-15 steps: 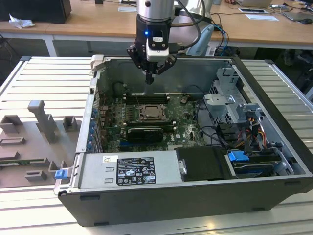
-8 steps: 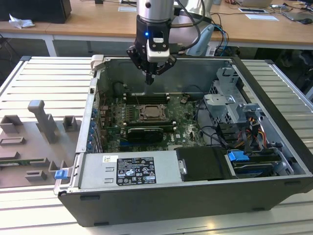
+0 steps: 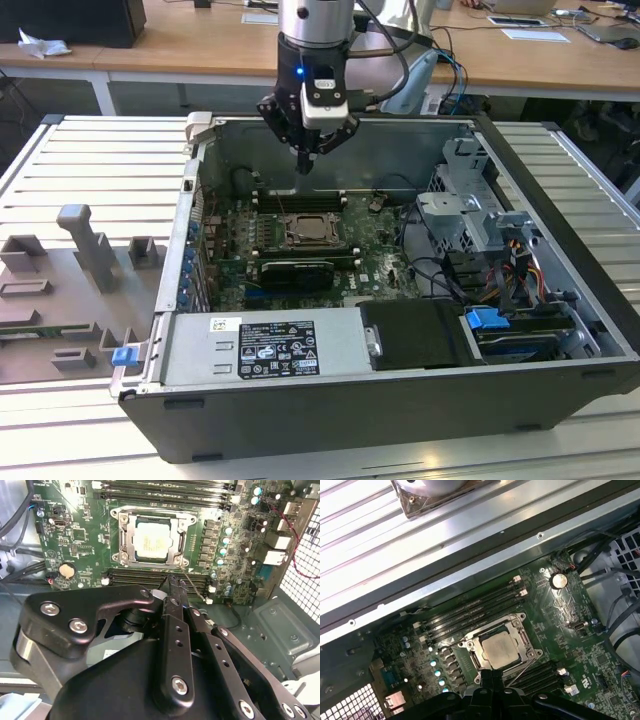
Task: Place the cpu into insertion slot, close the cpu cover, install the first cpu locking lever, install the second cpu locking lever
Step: 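Install the first cpu locking lever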
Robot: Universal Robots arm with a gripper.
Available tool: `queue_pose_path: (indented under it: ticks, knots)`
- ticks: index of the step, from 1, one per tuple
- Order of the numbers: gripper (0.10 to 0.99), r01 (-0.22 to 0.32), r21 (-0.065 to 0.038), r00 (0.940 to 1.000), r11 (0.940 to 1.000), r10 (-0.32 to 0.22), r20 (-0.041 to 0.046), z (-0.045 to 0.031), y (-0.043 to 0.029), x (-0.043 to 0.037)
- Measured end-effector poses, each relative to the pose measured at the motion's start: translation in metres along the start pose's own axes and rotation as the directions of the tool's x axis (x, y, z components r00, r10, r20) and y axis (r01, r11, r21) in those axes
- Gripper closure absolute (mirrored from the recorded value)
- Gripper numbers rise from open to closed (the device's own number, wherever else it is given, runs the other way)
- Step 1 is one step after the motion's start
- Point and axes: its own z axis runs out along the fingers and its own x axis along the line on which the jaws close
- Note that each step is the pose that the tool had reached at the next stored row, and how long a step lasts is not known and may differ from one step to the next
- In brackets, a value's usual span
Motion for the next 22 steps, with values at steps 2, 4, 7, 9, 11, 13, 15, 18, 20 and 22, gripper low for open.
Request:
queue_pose_path:
  ticks: [2, 4, 7, 9, 11, 13, 15, 18, 20, 22]
  knots:
    - [0.980, 0.011, 0.000, 0.9999, 0.9999, -0.011, -0.0008, 0.0004, -0.0001, 0.0003]
    - [0.980, 0.018, 0.000, 0.9998, 0.9998, -0.018, -0.0012, 0.0006, -0.0002, 0.0004]
    - [0.980, 0.032, -0.001, 0.9995, 0.9995, -0.032, -0.0022, 0.0010, -0.0003, 0.0006]
    - [0.980, 0.041, -0.002, 0.9991, 0.9991, -0.041, -0.0029, 0.0014, -0.0004, 0.0006]
    - [0.980, 0.055, -0.002, 0.9985, 0.9985, -0.055, -0.0038, 0.0018, -0.0005, 0.0008]
    - [0.980, 0.069, -0.003, 0.9976, 0.9976, -0.069, -0.0046, 0.0020, -0.0009, 0.0017]
    - [0.980, 0.092, -0.006, 0.9957, 0.9958, -0.092, -0.0070, 0.0030, -0.0019, 0.0037]
    - [0.980, 0.133, -0.007, 0.9911, 0.9911, -0.133, -0.0093, 0.0058, -0.0024, 0.0043]
    - [0.980, 0.167, -0.007, 0.9859, 0.9859, -0.167, -0.0111, 0.0086, -0.0026, 0.0045]
    - [0.980, 0.203, -0.008, 0.9792, 0.9792, -0.203, -0.0131, 0.0125, -0.0031, 0.0051]
